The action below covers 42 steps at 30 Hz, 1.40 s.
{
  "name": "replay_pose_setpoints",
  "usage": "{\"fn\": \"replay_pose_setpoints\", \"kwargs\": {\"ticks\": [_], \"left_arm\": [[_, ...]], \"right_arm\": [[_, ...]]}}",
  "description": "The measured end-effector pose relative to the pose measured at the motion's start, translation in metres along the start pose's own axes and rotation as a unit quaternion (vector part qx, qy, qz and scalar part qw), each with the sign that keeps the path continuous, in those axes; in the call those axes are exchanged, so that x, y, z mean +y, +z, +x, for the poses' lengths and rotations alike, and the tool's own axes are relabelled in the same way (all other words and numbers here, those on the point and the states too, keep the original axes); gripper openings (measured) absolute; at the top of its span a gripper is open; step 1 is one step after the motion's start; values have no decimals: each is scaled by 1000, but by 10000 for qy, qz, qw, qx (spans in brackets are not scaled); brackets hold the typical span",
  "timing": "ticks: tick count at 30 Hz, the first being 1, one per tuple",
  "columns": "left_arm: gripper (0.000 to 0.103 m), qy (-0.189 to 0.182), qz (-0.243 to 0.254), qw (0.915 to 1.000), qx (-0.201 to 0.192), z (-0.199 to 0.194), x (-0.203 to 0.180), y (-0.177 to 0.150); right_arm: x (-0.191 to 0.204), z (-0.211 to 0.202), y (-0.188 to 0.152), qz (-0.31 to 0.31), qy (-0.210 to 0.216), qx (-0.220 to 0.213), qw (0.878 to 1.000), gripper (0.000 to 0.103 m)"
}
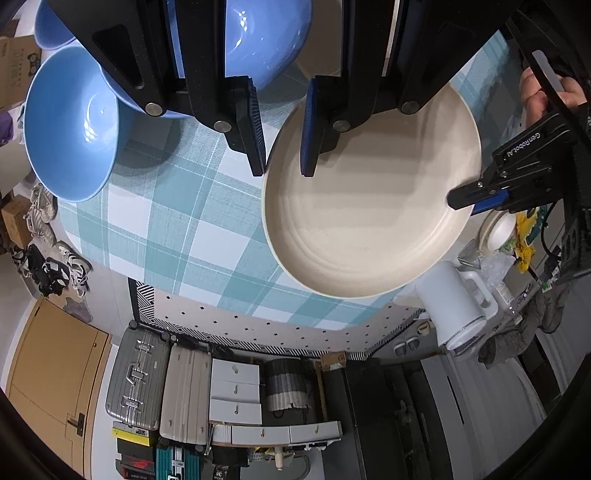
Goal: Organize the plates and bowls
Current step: 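Lift the cream plates with both tools and hold them above the cloth, then carry the cream plates with both tools and lower them onto the cloth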
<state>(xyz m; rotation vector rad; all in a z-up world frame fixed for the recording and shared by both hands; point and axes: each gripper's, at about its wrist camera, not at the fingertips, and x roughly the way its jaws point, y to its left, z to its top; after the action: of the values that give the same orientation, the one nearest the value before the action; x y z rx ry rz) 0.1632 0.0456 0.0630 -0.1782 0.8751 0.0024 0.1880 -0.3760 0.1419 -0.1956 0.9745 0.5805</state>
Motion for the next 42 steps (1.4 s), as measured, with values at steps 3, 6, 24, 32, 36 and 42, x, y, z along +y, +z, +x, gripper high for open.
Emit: {"fn": "replay_pose_setpoints", "kwargs": {"ticks": [3,6,24,32,36,42], "left_arm": [[12,-28,-13,10000,-3,-5,0,-4],[12,-5,18,10000,-19,-8,0,-5],[12,-44,175,9998,-46,-32,-11,-30],[13,-70,341,9994,-93,-44,-20,-48],[13,-72,413,9991,-97,-47,-24,-55],[13,-69,463,9988,-122,-51,-24,-62]], "right_arm": [[3,-8,-4,-1,22,-105,9999,20],[6,-16,-10,13,67,-210,9998,20],[16,-58,-56,226,336,-693,9968,20],[15,-65,-80,375,453,-840,9947,21],[14,-70,-91,435,488,-945,9934,21],[16,-72,-102,418,471,-986,9931,21]]}}
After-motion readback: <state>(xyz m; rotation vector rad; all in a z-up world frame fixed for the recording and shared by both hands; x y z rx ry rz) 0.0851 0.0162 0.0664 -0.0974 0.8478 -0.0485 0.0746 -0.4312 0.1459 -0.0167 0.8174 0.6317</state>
